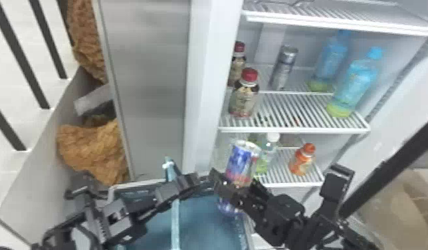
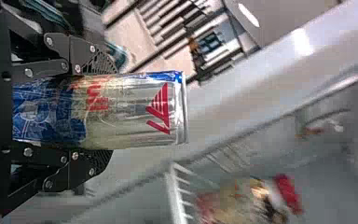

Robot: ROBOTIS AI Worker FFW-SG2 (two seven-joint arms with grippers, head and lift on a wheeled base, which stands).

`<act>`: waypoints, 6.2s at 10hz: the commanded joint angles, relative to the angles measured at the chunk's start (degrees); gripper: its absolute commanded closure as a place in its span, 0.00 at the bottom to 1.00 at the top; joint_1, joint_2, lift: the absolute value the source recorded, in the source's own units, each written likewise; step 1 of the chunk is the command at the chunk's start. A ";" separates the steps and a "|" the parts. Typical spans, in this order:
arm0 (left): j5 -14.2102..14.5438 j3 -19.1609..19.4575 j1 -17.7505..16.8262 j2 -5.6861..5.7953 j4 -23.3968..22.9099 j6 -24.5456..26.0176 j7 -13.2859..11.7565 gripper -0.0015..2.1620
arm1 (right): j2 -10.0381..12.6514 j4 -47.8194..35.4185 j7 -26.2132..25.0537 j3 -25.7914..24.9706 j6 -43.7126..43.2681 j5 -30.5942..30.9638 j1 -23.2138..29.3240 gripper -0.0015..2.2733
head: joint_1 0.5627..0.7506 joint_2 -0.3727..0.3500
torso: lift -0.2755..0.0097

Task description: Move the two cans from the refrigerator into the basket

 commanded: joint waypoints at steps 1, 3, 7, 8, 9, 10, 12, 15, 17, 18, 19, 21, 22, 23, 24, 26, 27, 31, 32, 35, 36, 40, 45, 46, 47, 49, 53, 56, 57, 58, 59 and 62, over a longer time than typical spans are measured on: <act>0.03 0.00 -0.01 -0.07 0.00 -0.01 0.00 0.55 | -0.13 0.41 0.15 1.00 2.96 0.37 -0.09 0.56 | 0.70 0.33 | 0.86; 0.03 0.11 -0.01 -0.07 0.00 -0.01 0.00 0.55 | -0.22 0.69 0.67 1.23 5.64 0.71 -0.37 0.56 | 0.70 0.35 | 0.86; 0.03 0.23 0.13 -0.07 0.00 -0.15 0.00 0.55 | -0.13 3.93 3.57 1.46 9.71 0.60 -2.34 0.32 | 0.70 0.37 | 0.86; 0.03 0.23 0.13 -0.07 0.00 -0.15 0.00 0.55 | -0.22 4.63 4.19 1.35 11.26 0.48 -3.04 0.22 | 0.70 0.38 | 0.86; 0.03 0.23 0.27 -0.16 0.00 -0.15 0.00 0.55 | -0.22 4.49 4.37 1.35 11.26 0.83 -3.04 0.16 | 0.70 0.38 | 0.86; 0.15 0.23 0.27 -0.16 0.00 -0.15 0.00 0.55 | -0.22 4.63 4.37 1.23 11.26 1.05 -3.18 0.13 | 0.70 0.39 | 0.86; 0.15 0.34 0.41 -0.16 0.00 -0.15 0.00 0.55 | 0.39 3.93 4.28 -1.05 8.31 1.74 -2.90 0.13 | 0.70 0.38 | 0.86; 0.26 0.46 0.41 -0.16 0.00 -0.15 0.00 0.55 | 1.80 0.97 4.28 -8.71 3.39 5.05 -2.62 0.13 | 0.70 0.28 | 0.86; 0.15 0.11 0.41 -0.24 0.00 -0.15 0.00 0.55 | 2.59 0.55 4.01 -12.14 1.28 5.62 -2.48 0.13 | 0.70 0.21 | 0.86; 0.15 0.00 0.41 -0.24 0.00 -0.15 0.00 0.55 | 2.68 0.41 3.57 -12.82 -0.69 5.85 -2.20 0.13 | 0.70 0.17 | 0.86; 0.15 0.00 0.27 -0.24 0.00 -0.15 0.00 0.55 | 2.77 0.55 2.43 -12.94 -3.22 5.97 -2.20 0.13 | 0.70 0.14 | 0.86; 0.15 -0.11 -0.01 -0.24 0.00 -0.15 0.00 0.55 | 2.77 1.25 0.15 -13.05 -7.16 6.20 -2.62 0.13 | 0.70 0.10 | 0.86; 0.15 -0.23 -0.29 -0.24 0.00 -0.15 0.00 0.55 | 2.77 1.53 -1.08 -13.05 -7.58 6.54 -3.32 0.13 | 0.70 0.09 | 0.86; 0.26 -0.46 -0.43 -0.24 0.00 -0.15 0.00 0.55 | 2.77 2.80 -1.70 -13.28 -8.99 6.77 -4.45 0.13 | 0.70 0.08 | 0.86; 0.26 -0.57 -0.71 -0.24 0.00 -0.15 0.00 0.55 | 2.77 3.64 -2.14 -13.62 -9.55 7.00 -5.72 0.13 | 0.70 0.07 | 0.86; 0.49 -0.80 -0.99 -0.24 0.00 -0.29 0.00 0.55 | 2.77 4.77 -2.93 -14.42 -9.69 7.91 -7.97 0.13 | 0.70 0.05 | 0.86; 0.60 -0.80 -0.99 -0.24 0.00 -0.29 0.00 0.55 | 2.77 5.19 -3.81 -14.65 -9.97 8.37 -8.81 0.13 | 0.70 0.04 | 0.86; 0.83 -0.91 -1.27 -0.24 0.00 -0.29 0.00 0.55 | 2.24 12.22 -4.42 -14.88 -10.82 10.31 -16.54 0.13 | 0.70 0.03 | 0.86; 0.95 -1.03 -1.13 -0.16 0.00 -0.29 0.00 0.55 | 2.15 14.47 -4.42 -14.88 -11.38 10.88 -18.51 0.13 | 0.70 0.03 | 0.86; 1.06 -0.80 -1.27 -0.16 0.00 -0.43 0.00 0.55 | 2.06 20.52 -5.04 -14.88 -11.80 13.39 -23.72 0.13 | 0.70 0.03 | 0.86; 1.06 -0.91 -1.27 -0.16 0.00 -0.43 0.00 0.55 | 2.15 22.77 -5.04 -14.76 -12.22 13.62 -25.68 0.13 | 0.70 0.03 | 0.86; 1.18 -1.26 -1.42 -0.16 0.28 -0.43 0.17 0.55 | 2.24 31.07 -5.30 -14.76 -12.65 16.59 -33.84 0.13 | 0.70 0.03 | 0.86; 1.63 -1.83 -1.84 0.11 0.70 -0.71 0.44 0.55 | 2.33 39.22 -5.30 -13.16 -12.65 19.79 -41.15 0.13 | 0.67 0.03 | 0.86; 1.75 -1.83 -1.84 0.20 0.84 -0.86 0.44 0.55 | 2.24 40.63 -5.30 -12.48 -12.65 20.02 -42.70 0.13 | 0.65 0.03 | 0.86; 1.75 -1.83 -1.84 0.28 0.98 -0.86 0.44 0.55 | 2.24 42.46 -5.30 -11.57 -13.07 20.14 -44.11 0.13 | 0.62 0.03 | 0.86; 1.75 -2.06 -1.84 0.28 0.98 -0.86 0.52 0.55 | 2.24 46.11 -5.30 -9.62 -13.21 21.28 -47.20 0.13 | 0.58 0.04 | 0.86; 1.98 -2.40 -1.98 0.37 1.41 -1.00 0.61 0.55 | 2.24 50.47 -5.39 -8.59 -13.21 23.79 -51.70 0.13 | 0.52 0.07 | 0.86; 1.98 -2.51 -1.98 0.37 1.55 -1.00 0.61 0.55 | 2.06 54.41 -5.83 -8.59 -13.21 25.73 -54.51 0.13 | 0.48 0.07 | 0.86; 1.98 -2.51 -1.98 0.37 1.69 -1.00 0.61 0.55 | 2.06 55.39 -5.83 -8.59 -13.35 26.65 -55.36 0.13 | 0.48 0.07 | 0.86; 1.98 -2.63 -1.98 0.37 1.83 -1.00 0.61 0.55 | 1.97 56.66 -5.83 -8.25 -13.21 27.10 -56.48 0.13 | 0.47 0.07 | 0.86; 2.09 -2.74 -1.98 0.37 1.83 -1.00 0.61 0.55 | 1.80 57.93 -5.83 -7.34 -13.21 27.10 -57.32 0.13 | 0.46 0.06 | 0.86; 2.09 -2.86 -2.26 0.37 1.97 -1.14 0.61 0.55 | 1.54 61.30 -5.83 -6.54 -13.21 27.10 -59.43 0.13 | 0.45 0.08 | 0.86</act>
